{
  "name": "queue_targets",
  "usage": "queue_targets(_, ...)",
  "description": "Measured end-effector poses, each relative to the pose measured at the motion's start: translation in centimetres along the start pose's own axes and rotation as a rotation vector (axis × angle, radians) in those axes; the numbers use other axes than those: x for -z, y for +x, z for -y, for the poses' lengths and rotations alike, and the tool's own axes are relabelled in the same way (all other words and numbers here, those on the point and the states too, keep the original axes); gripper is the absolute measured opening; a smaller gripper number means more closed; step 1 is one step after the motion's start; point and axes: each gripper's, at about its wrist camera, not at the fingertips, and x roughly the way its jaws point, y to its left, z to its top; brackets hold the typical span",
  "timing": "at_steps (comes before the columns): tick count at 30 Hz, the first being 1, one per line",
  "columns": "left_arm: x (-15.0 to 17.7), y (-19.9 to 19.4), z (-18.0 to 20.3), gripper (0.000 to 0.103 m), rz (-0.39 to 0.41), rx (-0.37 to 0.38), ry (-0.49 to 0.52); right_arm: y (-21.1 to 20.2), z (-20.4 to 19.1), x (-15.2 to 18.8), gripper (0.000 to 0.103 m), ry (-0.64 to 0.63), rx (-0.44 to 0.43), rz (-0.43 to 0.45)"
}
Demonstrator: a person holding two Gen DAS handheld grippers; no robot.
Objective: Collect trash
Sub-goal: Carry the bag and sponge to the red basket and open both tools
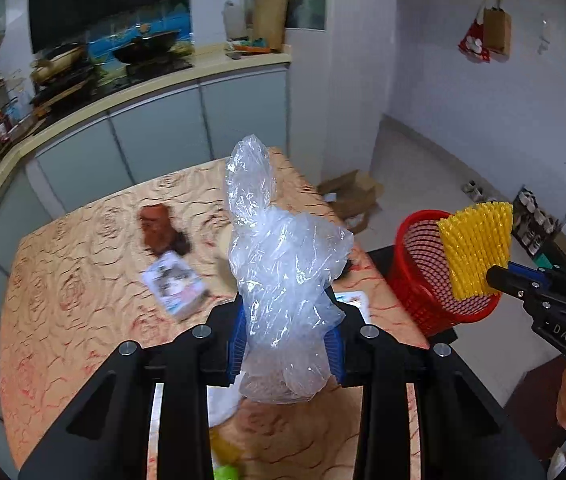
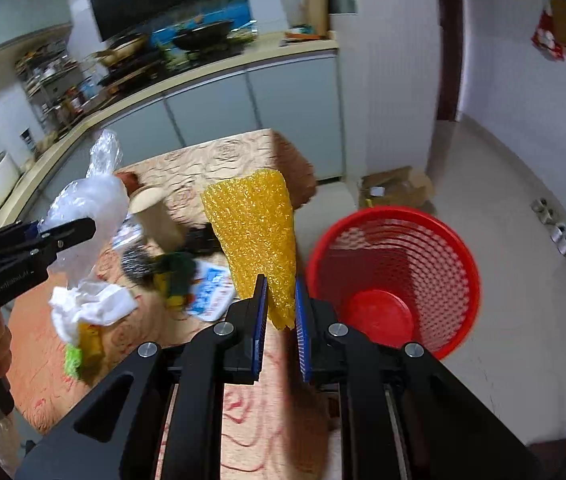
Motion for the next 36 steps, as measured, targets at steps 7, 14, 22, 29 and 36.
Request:
queue_targets(7,-1.9,2.9,5.3,0.031,-0.021,0.098,0.055,0.1,4.1,0.3,0.014,0.075,0.082,-0.012)
queue_targets(14,-3.6,7.2,9.6,0.032,-0.079,0.172,0.082,1.6,8.0,0.7,0.014,0.145,0.155,-0.052)
queue_targets(22,-4.1,11.6,12.9,0.032,-0.148,0.230,0.089,3.9,10.9,1.1,0.014,0.191,0.231,-0.108)
queue_targets(29,-4.2,15.0,16.2,0.039,-0.201,0.280,0.121,6.2,12.8,1.8,0.014,0.223,0.267,-0.163)
queue_targets(36,-3.9,16.9,17.2,0.069,-0.224,0.291,0.119,7.2,13.0,2.1,0.016,0.214,0.272,-0.173)
